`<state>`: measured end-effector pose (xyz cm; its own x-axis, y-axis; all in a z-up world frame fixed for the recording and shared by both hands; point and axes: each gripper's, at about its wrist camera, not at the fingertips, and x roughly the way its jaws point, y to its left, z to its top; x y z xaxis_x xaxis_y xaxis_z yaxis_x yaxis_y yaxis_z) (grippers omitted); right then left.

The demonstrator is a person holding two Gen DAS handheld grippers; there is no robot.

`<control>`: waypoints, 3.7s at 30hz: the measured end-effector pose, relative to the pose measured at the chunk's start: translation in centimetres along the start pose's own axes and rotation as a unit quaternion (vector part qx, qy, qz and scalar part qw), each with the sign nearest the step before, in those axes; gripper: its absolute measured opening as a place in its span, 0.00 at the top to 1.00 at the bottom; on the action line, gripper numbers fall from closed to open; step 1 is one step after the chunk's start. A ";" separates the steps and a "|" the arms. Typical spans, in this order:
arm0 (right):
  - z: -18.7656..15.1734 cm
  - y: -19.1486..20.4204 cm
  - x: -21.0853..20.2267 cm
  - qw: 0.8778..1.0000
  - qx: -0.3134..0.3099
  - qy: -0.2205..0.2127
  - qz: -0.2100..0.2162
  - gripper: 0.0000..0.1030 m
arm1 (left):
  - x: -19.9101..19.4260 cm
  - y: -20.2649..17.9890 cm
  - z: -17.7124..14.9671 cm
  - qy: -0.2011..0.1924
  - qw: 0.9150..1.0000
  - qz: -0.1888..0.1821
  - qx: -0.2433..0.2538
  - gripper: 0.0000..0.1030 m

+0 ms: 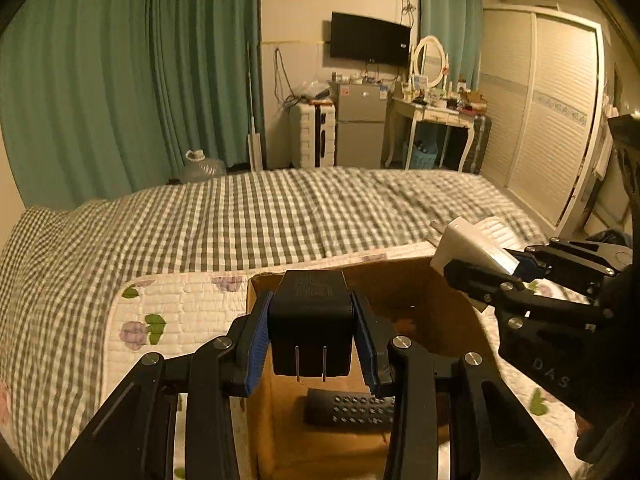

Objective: Organize rigid objects
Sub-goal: 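Lower both held items into the box and open both tools, then grasp the white USB charger cube with the left tool while the right tool grasps the light blue egg, then lower both held items into the box and open both tools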

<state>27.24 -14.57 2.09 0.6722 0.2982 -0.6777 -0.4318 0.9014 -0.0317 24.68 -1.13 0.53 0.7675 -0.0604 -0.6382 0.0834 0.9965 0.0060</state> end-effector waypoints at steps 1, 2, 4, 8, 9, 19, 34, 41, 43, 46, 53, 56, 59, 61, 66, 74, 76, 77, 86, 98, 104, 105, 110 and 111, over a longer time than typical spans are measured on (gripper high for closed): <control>-0.1 -0.2 1.0 1.000 0.004 0.004 0.002 0.79 | 0.9 0.1 -0.2 0.005 1.000 0.001 -0.001 0.63; -0.4 -0.4 1.9 1.000 0.007 0.008 0.003 0.79 | 1.6 0.2 -0.4 0.010 1.000 0.001 -0.001 0.63; -0.9 -0.9 3.8 1.000 0.014 0.019 0.008 0.79 | 3.2 0.3 -0.7 0.022 1.000 0.003 0.001 0.63; -2.2 -1.3 6.4 0.999 0.020 0.041 0.014 0.79 | 5.5 0.1 -1.7 0.040 0.999 0.004 0.007 0.63; -2.5 -1.4 7.0 0.999 0.020 0.047 0.016 0.79 | 5.9 0.0 -2.0 0.045 0.999 0.004 0.007 0.63; -3.4 -2.9 6.1 0.997 0.062 0.037 0.024 0.50 | 7.0 -0.9 -3.8 0.092 0.995 0.015 0.025 0.58; -1.0 -2.9 -12.3 0.998 0.035 -0.042 -0.040 0.22 | -10.3 -3.0 0.6 -0.038 0.998 0.019 0.035 0.36; -5.1 0.4 -15.7 0.999 0.018 -0.028 -0.034 0.20 | -14.3 -3.0 -2.7 -0.045 0.998 0.026 0.031 0.35; -6.8 1.3 -14.8 0.999 0.013 -0.016 -0.028 0.20 | -14.1 -2.6 -4.3 -0.038 0.999 0.026 0.024 0.35; -10.0 2.8 -12.3 1.000 -0.009 0.016 -0.019 0.20 | -12.7 -2.3 -7.3 -0.019 0.999 0.031 0.016 0.35; -16.7 3.7 -5.2 0.993 -0.023 0.119 0.013 0.21 | -7.0 -3.1 -13.8 0.057 0.998 0.025 0.018 0.35; -19.0 4.1 -3.3 0.988 -0.046 0.148 0.020 0.21 | -5.0 -4.1 -16.2 0.086 0.996 0.010 0.028 0.35; -20.3 4.3 -2.0 0.984 -0.061 0.168 0.029 0.28 | -3.9 -5.0 -17.7 0.100 0.994 -0.001 0.036 0.35; -20.8 4.4 -1.6 0.981 -0.061 0.178 0.041 0.36 | -3.5 -5.6 -18.0 0.101 0.994 -0.012 0.038 0.35; -20.9 4.8 -1.9 0.981 -0.073 0.174 0.053 0.71 | -2.9 -6.6 -18.5 0.094 0.994 -0.044 0.032 0.45; -20.7 4.9 -1.5 0.979 -0.067 0.182 0.066 0.77 | -0.8 -7.0 -19.3 0.147 0.985 -0.074 0.046 0.70; -20.6 5.0 -0.9 0.977 -0.056 0.191 0.073 0.76 | -0.1 -7.0 -20.0 0.160 0.983 -0.072 0.047 0.70; -20.5 4.9 -0.7 0.978 -0.052 0.189 0.075 0.76 | -0.1 -6.8 -20.3 0.155 0.984 -0.074 0.041 0.71; -19.8 5.0 1.4 0.976 -0.019 0.187 0.110 0.75 | -2.3 -4.9 -19.9 0.135 0.989 -0.062 0.011 0.73; -17.6 6.8 -2.6 0.986 -0.059 0.134 0.078 0.80 | -6.8 -3.5 -17.6 0.095 0.995 -0.037 0.012 0.73; -15.0 6.7 -5.0 0.990 -0.077 0.105 0.057 0.80 | -8.2 -2.5 -15.7 0.077 0.996 -0.038 -0.001 0.73; -14.5 6.8 -5.3 0.990 -0.082 0.101 0.053 0.80 | -8.4 -2.3 -15.1 0.074 0.997 -0.037 -0.004 0.73; -10.3 6.9 -7.6 0.992 -0.099 0.070 0.044 0.80 | -9.9 -2.3 -11.3 0.038 0.998 -0.044 0.004 0.73; -8.9 6.8 -8.1 0.992 -0.101 0.057 0.040 0.80 | -10.1 -2.3 -10.6 0.031 0.999 -0.045 0.003 0.73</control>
<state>13.54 -13.61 0.82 0.5633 0.3177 -0.7628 -0.6002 0.7918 -0.1134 10.04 -2.19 -1.19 0.7159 -0.1456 -0.6828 0.1543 0.9868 -0.0486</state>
